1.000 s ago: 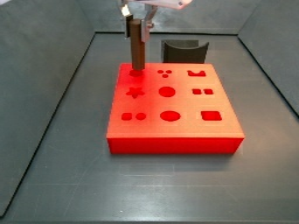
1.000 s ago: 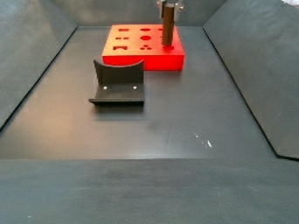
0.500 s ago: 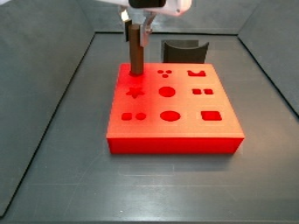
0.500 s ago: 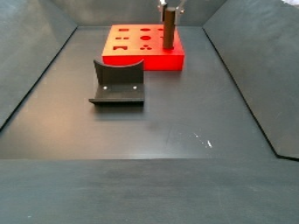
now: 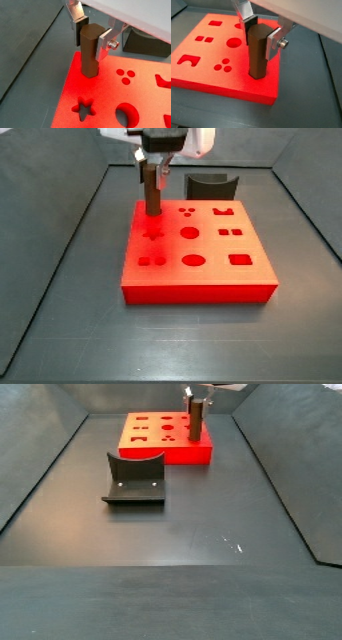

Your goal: Insert the hexagon object.

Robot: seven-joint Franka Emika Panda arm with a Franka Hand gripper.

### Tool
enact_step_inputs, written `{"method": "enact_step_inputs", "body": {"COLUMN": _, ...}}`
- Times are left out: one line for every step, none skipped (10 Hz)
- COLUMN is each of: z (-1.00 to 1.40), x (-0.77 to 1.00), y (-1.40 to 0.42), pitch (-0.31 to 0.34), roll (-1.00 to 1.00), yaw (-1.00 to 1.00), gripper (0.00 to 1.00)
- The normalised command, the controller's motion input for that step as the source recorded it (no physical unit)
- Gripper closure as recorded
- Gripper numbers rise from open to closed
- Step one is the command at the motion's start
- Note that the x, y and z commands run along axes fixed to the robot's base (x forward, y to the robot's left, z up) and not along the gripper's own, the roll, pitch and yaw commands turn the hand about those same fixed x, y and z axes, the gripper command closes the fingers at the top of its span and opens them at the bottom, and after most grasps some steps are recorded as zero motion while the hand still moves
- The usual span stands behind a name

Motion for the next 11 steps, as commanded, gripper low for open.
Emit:
{"method": "enact_step_inputs", "body": {"z": -0.19, "x": 0.00, "y": 0.00, "pitch": 0.000, "roll": 0.08, "yaw": 0.00, "gripper": 1.00}}
{"method": "enact_step_inputs", "body": {"z": -0.24, "x": 0.21, "y": -0.01, "pitch": 0.036, "roll": 0.11, "yaw": 0.00, "gripper": 1.00}}
{"method": "enact_step_inputs", "body": {"z": -0.53, "x": 0.54, "y": 0.00, "pitch": 0.186, "roll": 0.12, "yaw": 0.00, "gripper": 1.00}}
{"method": "enact_step_inputs", "body": {"z": -0.66, "x": 0.24, "y": 0.00, "pitch": 0.027, "roll": 0.16, "yaw": 0.00, "gripper": 1.00}}
{"method": "enact_step_inputs", "body": {"z": -0.69, "x": 0.00, "y": 0.00, "pitch": 0.000, "roll": 0.10, "yaw": 0.00, "gripper": 1.00}}
{"method": "enact_step_inputs", "body": {"z": -0.83, "x": 0.00, "y": 0.00, "pitch": 0.079, "roll": 0.12, "yaw": 0.00, "gripper": 1.00}}
{"method": "enact_step_inputs", "body": {"z": -0.84, "x": 0.00, "y": 0.00, "pitch": 0.000, "roll": 0.23, "yaw": -0.02, "gripper": 1.00}}
{"method": "enact_step_inputs", "body": {"z": -0.86, "x": 0.00, "y": 0.00, "pitch": 0.000, "roll": 0.24, "yaw": -0.03, "gripper": 1.00}}
{"method": "enact_step_inputs", "body": {"z": -0.74, "x": 0.00, "y": 0.00, "pitch": 0.011, "roll": 0.17, "yaw": -0.04, "gripper": 1.00}}
{"method": "enact_step_inputs", "body": {"z": -0.51, "x": 0.00, "y": 0.00, "pitch": 0.016, "roll": 0.13, "yaw": 0.00, "gripper": 1.00}}
{"method": "enact_step_inputs", "body": {"z": 0.00, "x": 0.00, "y": 0.00, "pitch": 0.000, "roll": 0.00, "yaw": 0.00, "gripper": 1.00}}
